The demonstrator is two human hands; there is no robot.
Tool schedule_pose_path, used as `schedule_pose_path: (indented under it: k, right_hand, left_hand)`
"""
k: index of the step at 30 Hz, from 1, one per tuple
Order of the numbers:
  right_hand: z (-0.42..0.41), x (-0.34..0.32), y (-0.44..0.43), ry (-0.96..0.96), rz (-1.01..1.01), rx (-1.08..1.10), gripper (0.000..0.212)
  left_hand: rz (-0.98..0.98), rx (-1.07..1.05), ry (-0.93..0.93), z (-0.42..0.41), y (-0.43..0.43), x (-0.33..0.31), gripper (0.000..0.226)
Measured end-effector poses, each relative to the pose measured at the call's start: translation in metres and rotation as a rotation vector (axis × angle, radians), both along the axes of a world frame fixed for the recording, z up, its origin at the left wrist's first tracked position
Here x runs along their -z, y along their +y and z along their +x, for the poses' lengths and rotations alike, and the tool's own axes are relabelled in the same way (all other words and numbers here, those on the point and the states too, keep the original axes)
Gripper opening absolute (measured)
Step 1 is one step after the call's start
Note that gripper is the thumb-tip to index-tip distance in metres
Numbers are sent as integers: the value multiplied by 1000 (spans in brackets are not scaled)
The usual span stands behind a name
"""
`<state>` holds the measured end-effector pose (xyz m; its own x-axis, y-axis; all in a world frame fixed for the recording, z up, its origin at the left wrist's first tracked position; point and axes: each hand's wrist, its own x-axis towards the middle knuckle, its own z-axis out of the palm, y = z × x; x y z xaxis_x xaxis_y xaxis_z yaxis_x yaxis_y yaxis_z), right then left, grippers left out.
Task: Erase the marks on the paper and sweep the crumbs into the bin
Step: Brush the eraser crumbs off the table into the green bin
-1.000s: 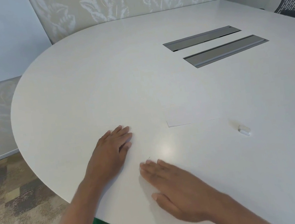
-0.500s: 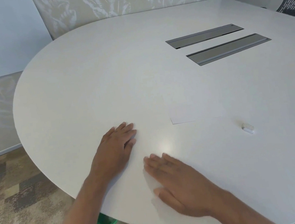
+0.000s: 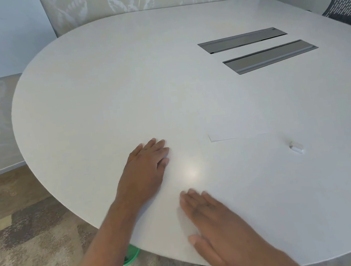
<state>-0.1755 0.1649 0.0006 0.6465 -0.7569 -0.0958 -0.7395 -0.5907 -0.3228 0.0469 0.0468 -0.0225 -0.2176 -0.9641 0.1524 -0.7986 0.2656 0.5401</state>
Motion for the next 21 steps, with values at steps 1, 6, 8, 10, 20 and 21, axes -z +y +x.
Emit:
schedule_pose_path:
  k: [1,6,8,10,20,21]
  right_hand:
    - [8,-1,5,-42,20,-30,68]
    - [6,-18,4,-338,19,160,62]
    - [-2,-18,-6,-334,36,294,61]
    - [-6,-13,-13,-214,58,322,64]
    - [26,-17,19,-184,148,41,60]
    - [20,-19,17,-231,134,76,59]
  left_hand:
    - [-1,1,-1,1,0,0,30]
    - [1,24,-20,1,2,-2,26]
    - [1,25,-22,2,2,-3,26]
    - [-8,32,-30,3,3,-4,27]
    - [-8,40,-27,3,3,-4,29]
    - [-16,27,-25,2,4,-4,28]
